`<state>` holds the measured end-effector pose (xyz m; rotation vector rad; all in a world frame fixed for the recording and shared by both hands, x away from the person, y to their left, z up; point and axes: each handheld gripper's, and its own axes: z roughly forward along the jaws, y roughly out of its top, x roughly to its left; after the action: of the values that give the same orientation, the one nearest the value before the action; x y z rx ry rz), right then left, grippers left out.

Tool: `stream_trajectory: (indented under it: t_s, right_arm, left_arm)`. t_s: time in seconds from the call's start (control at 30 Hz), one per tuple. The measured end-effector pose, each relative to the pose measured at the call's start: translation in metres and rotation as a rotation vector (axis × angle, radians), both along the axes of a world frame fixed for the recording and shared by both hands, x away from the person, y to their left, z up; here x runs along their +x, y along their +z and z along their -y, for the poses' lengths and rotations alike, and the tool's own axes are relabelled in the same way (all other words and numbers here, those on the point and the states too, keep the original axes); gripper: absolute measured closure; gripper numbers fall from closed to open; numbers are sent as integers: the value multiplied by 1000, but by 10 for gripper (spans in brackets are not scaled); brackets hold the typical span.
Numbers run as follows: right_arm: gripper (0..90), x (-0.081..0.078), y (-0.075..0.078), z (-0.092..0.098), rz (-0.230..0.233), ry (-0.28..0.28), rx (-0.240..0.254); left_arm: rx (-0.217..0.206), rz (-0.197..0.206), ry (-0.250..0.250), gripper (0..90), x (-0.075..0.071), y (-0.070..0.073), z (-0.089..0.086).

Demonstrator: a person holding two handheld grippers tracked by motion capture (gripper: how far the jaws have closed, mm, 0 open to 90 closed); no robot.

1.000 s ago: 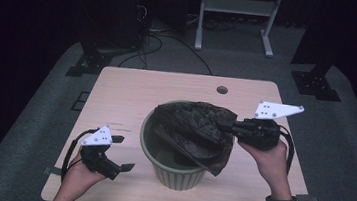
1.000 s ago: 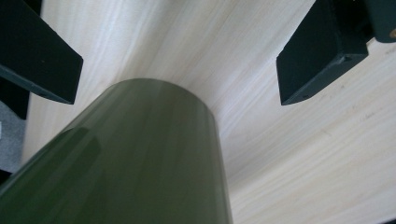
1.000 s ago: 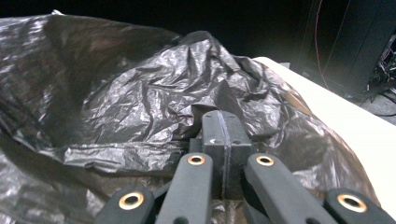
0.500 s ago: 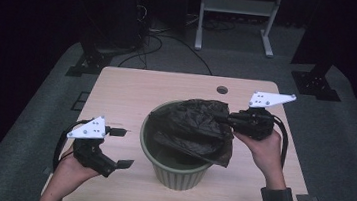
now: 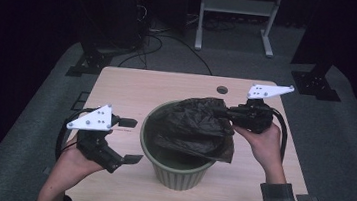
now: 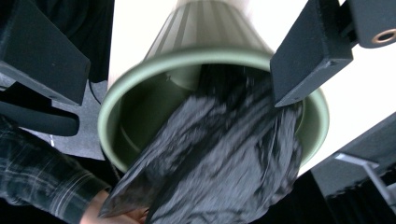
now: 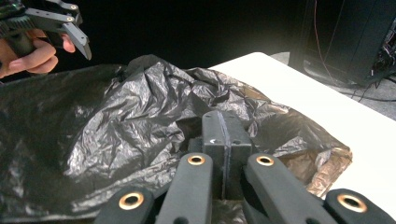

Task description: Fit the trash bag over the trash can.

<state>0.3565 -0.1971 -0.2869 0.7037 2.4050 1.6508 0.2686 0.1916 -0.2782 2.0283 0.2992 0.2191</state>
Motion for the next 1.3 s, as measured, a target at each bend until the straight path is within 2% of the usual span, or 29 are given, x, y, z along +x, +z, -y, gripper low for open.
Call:
stream_trajectory:
  t_s: [0.3,0.6,0.7,0.73,0.9,0.93,1.0,1.03,1.1,1.3]
  right_arm:
    - [899,7,5,-16,1,16,-3]
    - [899,17,2,-27,-18,36,3]
    - [899,19,2,-32,-18,44,-2]
    - [899,20,2,-34,-18,46,0]
    - [898,21,3,-34,-16,46,4]
    - [898,21,3,-33,-14,43,4]
    - [872,19,3,-30,-11,37,8]
    - [845,18,3,-27,-10,28,14]
    - [789,15,4,-18,-11,14,22]
    - [739,-1,5,13,-8,-26,28]
  left_arm:
    - [12,16,-47,55,12,11,26]
    - [54,37,-50,147,30,9,53]
    - [76,51,-53,238,35,6,59]
    - [92,57,-61,295,36,6,61]
    - [136,57,-73,656,42,4,68]
    - [136,53,-77,758,43,4,68]
    - [133,40,-69,863,46,4,69]
    - [134,37,-57,897,47,3,68]
    - [131,28,-33,900,51,2,67]
    - [110,9,-1,900,56,0,65]
